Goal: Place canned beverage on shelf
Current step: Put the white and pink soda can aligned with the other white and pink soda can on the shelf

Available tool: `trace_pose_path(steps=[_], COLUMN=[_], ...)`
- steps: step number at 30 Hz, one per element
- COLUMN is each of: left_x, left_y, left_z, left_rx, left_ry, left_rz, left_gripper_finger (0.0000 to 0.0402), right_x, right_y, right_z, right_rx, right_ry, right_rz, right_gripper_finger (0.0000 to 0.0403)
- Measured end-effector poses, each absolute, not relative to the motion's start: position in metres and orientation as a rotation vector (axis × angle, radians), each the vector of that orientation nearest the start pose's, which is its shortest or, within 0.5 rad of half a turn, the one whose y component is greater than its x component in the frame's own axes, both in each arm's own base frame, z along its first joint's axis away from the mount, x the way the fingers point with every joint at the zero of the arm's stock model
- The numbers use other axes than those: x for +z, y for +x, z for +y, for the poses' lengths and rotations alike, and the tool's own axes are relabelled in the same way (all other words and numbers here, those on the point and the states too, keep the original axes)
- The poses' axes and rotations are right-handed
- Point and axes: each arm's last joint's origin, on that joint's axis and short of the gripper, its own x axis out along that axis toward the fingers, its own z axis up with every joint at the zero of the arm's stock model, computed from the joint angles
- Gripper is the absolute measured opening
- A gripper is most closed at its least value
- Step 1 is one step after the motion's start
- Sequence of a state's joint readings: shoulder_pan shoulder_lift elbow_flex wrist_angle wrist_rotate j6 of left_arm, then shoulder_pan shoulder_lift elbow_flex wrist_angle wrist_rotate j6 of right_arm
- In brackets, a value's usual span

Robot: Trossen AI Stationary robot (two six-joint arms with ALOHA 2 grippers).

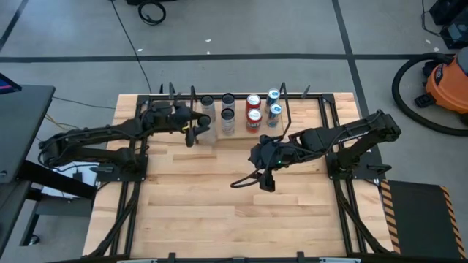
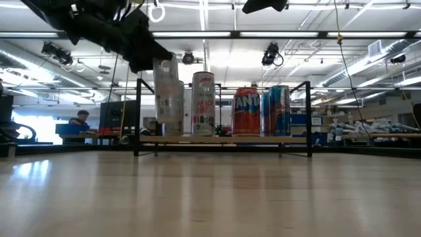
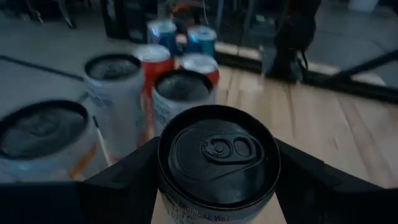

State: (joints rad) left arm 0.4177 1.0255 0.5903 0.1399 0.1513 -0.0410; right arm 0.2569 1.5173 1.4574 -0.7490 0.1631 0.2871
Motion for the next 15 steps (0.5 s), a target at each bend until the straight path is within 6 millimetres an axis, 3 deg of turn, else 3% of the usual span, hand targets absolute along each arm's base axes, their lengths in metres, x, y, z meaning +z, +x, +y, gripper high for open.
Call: trace_pose_path(steps=[15], left_x=[0.241], left_y=[0.204], left_z=[0.094], left_rx=[0.320], left_ry=[-0.056], left_rz=[0.319], left_gripper_finger=[0.0259], right_x=[0.343], right_y=[0.312], right_z=[0.077], right_rx=[-0.024], right_ry=[0.108], right_rz=[0.782], right_gripper_finger=[0.0300])
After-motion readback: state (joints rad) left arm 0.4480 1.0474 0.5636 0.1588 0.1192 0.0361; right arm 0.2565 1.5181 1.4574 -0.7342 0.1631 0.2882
